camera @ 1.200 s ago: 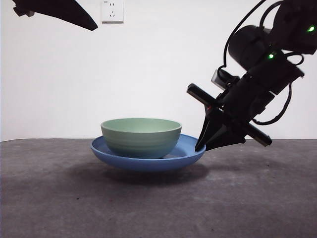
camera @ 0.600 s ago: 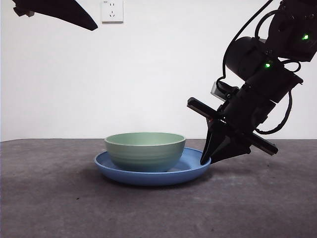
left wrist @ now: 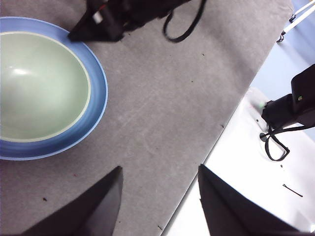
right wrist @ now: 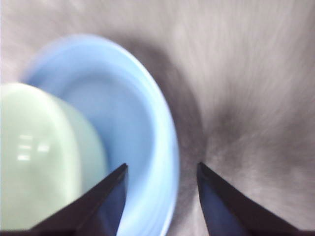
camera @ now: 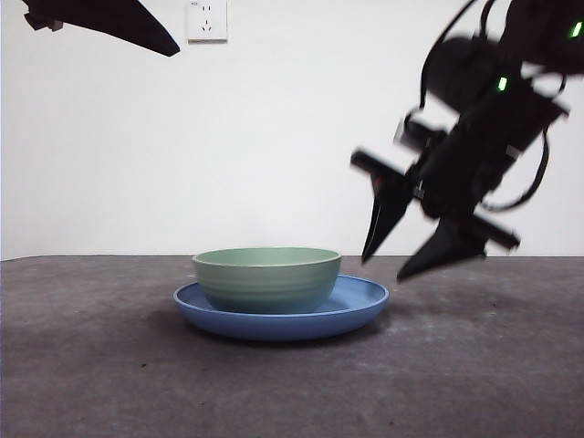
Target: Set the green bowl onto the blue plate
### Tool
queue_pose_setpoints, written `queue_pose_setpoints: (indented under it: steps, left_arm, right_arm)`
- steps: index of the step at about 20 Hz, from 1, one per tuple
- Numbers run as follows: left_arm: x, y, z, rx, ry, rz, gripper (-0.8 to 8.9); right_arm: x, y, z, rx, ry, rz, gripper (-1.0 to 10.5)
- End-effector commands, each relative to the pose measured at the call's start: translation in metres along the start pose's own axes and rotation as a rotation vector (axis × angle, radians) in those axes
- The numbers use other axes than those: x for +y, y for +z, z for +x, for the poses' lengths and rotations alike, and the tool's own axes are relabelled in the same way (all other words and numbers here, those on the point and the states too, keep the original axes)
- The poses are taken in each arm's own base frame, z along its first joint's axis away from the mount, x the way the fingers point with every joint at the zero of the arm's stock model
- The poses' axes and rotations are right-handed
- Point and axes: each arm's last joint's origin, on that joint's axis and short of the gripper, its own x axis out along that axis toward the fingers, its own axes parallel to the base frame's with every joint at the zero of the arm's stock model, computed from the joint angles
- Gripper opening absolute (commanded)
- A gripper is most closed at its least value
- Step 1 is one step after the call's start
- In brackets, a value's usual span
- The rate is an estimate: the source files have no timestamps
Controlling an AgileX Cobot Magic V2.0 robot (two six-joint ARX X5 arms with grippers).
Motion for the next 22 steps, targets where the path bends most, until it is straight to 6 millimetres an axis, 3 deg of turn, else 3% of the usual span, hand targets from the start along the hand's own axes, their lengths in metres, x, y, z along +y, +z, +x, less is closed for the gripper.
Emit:
queue_pose_setpoints:
  steps: [1, 5, 10, 15, 22]
  left_arm:
    - [-0.002, 0.003, 0.0, -0.009, -0.013, 0.02, 2.49]
    - [-0.002, 0.003, 0.0, -0.01, -0.013, 0.02, 2.49]
    - [-0.002, 0.003, 0.0, -0.01, -0.013, 0.02, 2.49]
    - [-0.002, 0.003, 0.0, -0.01, -0.013, 0.02, 2.49]
    - [-0.002, 0.003, 0.0, -0.01, -0.013, 0.019, 2.49]
  right_arm:
    - [0.014, 0.008, -0.025, -0.054, 0.022, -0.092, 2.2]
    - [0.031, 0.001, -0.081, -0.073, 0.041, -0.23, 2.2]
    - [0.041, -0.027, -0.146, -0.029, 0.067, -0.37, 2.2]
    - [0.043, -0.048, -0.18, 0.023, 0.149, -0.412, 2.2]
    - [0.044, -0.067, -0.209, 0.04, 0.235, -0.436, 2.2]
